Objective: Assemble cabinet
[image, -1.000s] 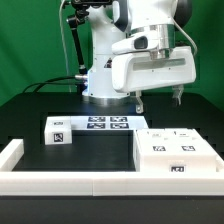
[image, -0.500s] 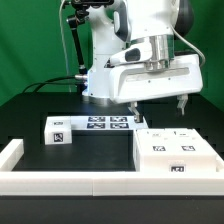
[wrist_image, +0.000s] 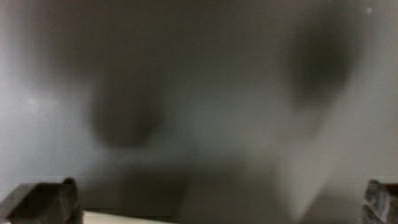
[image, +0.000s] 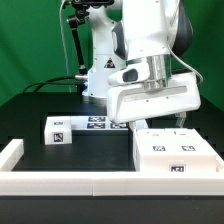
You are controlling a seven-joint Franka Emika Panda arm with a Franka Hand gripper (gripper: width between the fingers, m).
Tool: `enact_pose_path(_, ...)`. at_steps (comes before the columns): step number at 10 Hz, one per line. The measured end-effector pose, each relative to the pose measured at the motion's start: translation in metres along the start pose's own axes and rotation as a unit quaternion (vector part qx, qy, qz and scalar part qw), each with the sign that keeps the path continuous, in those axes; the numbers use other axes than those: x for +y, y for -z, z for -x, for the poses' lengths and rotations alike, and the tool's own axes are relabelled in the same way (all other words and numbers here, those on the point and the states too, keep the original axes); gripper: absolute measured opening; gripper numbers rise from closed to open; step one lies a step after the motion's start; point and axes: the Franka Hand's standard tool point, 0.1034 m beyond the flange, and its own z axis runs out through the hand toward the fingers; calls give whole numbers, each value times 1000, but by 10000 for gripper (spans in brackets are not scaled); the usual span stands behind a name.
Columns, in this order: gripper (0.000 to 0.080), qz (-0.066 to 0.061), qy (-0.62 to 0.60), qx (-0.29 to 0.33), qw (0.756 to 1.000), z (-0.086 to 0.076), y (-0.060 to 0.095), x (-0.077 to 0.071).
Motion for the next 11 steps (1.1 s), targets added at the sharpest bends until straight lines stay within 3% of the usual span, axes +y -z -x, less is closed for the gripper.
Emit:
enact_pose_path(3,797,2,-29,-5,1000,3,-3,-4)
enact_pose_path(6,797,15,-85,-19,996,-12,-6,-6)
enact_pose_path(7,797,18,-78,-18,997,-15,-7,1)
enact_pose_path(11,797,18,-80,-19,996,-14,-8,1)
